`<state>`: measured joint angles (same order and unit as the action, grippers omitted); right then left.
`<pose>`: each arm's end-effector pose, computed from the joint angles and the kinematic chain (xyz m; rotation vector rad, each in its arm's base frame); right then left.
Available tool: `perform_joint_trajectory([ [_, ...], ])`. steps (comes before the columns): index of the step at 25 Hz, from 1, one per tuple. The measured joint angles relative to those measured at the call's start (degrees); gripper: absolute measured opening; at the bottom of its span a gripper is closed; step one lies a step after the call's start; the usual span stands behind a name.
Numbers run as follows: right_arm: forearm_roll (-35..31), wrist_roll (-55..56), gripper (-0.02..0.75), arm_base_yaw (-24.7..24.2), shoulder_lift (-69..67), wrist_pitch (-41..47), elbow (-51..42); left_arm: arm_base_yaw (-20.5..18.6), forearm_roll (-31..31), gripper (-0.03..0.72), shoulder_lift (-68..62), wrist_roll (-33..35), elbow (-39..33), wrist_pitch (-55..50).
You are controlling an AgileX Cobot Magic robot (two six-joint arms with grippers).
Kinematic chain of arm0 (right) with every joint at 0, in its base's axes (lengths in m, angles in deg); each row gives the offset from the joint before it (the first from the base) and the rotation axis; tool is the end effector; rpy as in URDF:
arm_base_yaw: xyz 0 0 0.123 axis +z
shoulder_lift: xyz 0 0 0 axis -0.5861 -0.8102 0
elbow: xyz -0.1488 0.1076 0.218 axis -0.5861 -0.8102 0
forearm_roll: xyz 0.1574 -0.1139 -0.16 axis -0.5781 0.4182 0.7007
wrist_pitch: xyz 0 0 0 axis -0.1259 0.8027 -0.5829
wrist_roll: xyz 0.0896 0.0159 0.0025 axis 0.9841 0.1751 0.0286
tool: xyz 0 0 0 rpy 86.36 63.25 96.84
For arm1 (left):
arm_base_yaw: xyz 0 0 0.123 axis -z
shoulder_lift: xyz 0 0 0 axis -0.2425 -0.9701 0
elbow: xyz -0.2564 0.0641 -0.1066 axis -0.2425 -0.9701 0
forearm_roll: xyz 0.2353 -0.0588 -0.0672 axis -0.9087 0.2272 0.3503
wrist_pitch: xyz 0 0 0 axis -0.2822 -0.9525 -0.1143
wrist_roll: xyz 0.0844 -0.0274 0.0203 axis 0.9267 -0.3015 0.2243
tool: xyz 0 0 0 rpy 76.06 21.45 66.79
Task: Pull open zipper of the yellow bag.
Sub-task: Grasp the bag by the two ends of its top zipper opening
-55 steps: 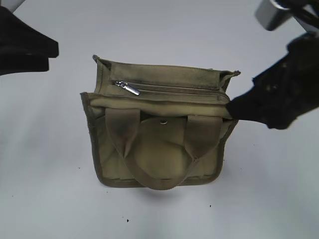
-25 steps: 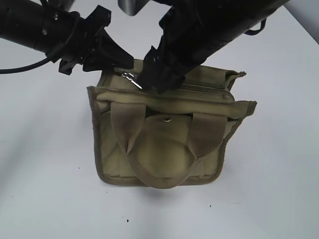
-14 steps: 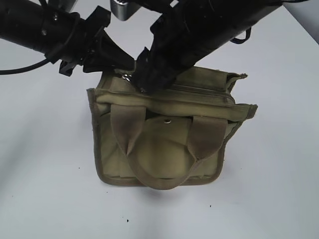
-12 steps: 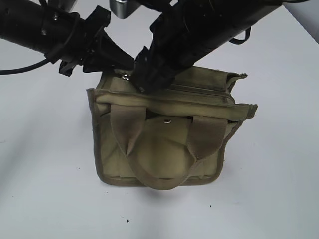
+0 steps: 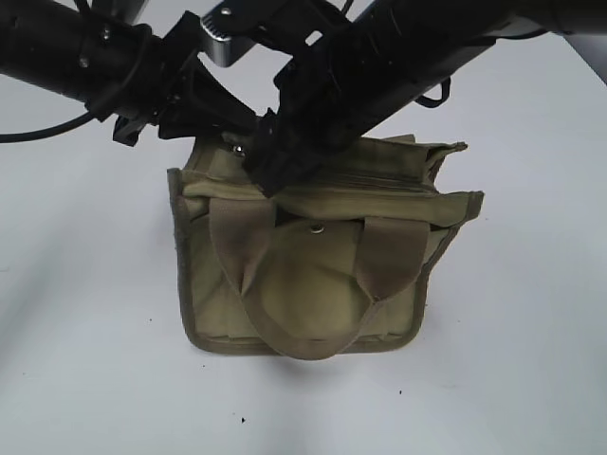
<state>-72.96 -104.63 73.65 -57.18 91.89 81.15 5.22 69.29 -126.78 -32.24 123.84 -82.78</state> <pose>0.2952 0.2468 0.2597 -1.3568 2.0290 0.2810 0.3136 -0.1741 0.2659 0.2686 2.5182 -1.2102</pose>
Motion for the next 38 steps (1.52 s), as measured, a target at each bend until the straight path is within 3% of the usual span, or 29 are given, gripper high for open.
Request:
perform_joint_trajectory([
  [7,0.07,-0.08,0.151,0.0,0.0,0.72,0.02,0.0,1.36,0.023,-0.11,0.0,0.0,-0.47],
  [12,0.07,-0.19,0.003,0.0,0.0,2.46,0.07,0.0,2.29,0.022,-0.11,0.0,0.0,-0.89],
  [17,1.21,-0.2,0.002,0.0,0.13,4.67,0.26,0.0,2.44,0.022,-0.11,0.0,0.0,-1.93],
  [22,6.38,4.87,0.002,-1.19,2.04,11.12,0.57,0.06,3.23,0.022,-0.11,0.0,0.0,-3.32],
  [28,12.48,16.53,0.002,-6.57,6.3,23.86,0.57,0.06,3.74,0.022,-0.11,0.0,0.0,-3.88],
  [34,12.86,23.69,0.002,-14.18,9.76,35.64,0.57,0.06,3.91,0.022,-0.11,0.0,0.0,-4.21],
  [38,13.37,24.88,0.002,-18.17,9.94,38.48,0.57,0.0,3.91,0.022,-0.11,0.0,0.0,-4.16],
])
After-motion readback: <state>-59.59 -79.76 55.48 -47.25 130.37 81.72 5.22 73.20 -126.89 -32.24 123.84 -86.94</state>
